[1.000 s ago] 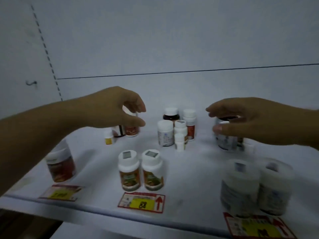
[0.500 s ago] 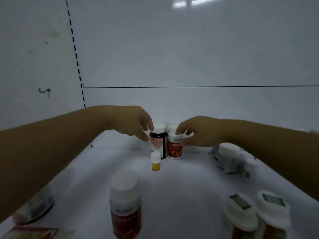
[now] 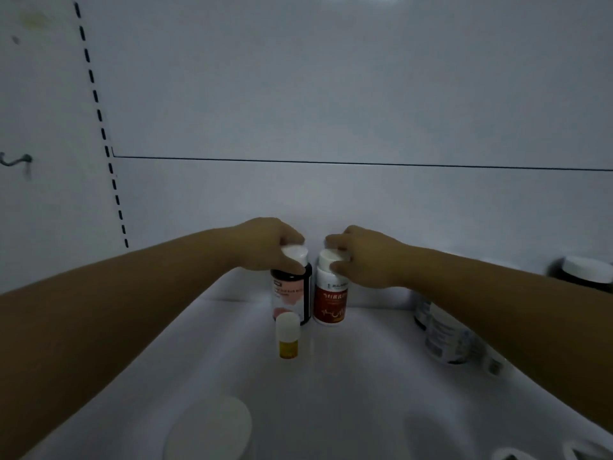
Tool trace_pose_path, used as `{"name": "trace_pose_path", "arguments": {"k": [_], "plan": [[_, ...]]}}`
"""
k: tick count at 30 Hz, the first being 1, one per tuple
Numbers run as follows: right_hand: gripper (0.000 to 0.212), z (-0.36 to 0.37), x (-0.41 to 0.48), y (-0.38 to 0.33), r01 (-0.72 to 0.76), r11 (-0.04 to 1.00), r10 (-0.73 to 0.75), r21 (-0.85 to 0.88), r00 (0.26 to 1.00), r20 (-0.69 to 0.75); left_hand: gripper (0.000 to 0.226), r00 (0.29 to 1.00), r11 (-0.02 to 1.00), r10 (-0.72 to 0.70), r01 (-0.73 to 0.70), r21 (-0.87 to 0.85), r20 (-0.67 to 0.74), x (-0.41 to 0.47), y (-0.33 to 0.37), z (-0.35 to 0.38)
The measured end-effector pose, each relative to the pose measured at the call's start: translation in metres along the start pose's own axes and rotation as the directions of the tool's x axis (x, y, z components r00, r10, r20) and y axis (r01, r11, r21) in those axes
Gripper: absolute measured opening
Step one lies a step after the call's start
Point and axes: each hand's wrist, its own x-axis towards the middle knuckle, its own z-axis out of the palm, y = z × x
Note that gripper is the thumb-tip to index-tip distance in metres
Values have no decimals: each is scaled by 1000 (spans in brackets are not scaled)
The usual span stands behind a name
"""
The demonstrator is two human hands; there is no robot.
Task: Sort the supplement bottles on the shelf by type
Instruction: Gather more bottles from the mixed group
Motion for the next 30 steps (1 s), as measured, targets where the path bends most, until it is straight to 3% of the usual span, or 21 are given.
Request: {"name": "trace_pose_path", "arguments": {"k": [6, 10, 13, 16, 22, 30], "plan": [[42, -5, 6, -2, 3, 999, -2, 41, 1000, -22, 42, 999, 999, -44, 44, 11, -11, -6, 7, -7], [41, -32, -1, -11, 79, 993, -68, 86, 990, -124, 36, 988, 991, -88, 73, -109, -131, -39, 1, -37], [42, -60, -15, -35, 165, 955, -112, 247, 970, -214, 32, 978, 975, -102, 63, -211, -180, -78, -5, -64], [45, -80, -30, -72, 243, 847, -155, 473, 964, -217, 27, 977, 966, -121, 75, -247, -177, -122, -12, -87], [46, -97, -49, -148, 361, 765, -310, 533, 932, -185, 36, 979, 980, -123, 94, -177, -160, -205, -33, -101], [39, -90, -67, -219, 357, 712, -308, 604, 933, -189, 39, 993, 982, -19, -3, -187, -115, -248, -65, -90]]}}
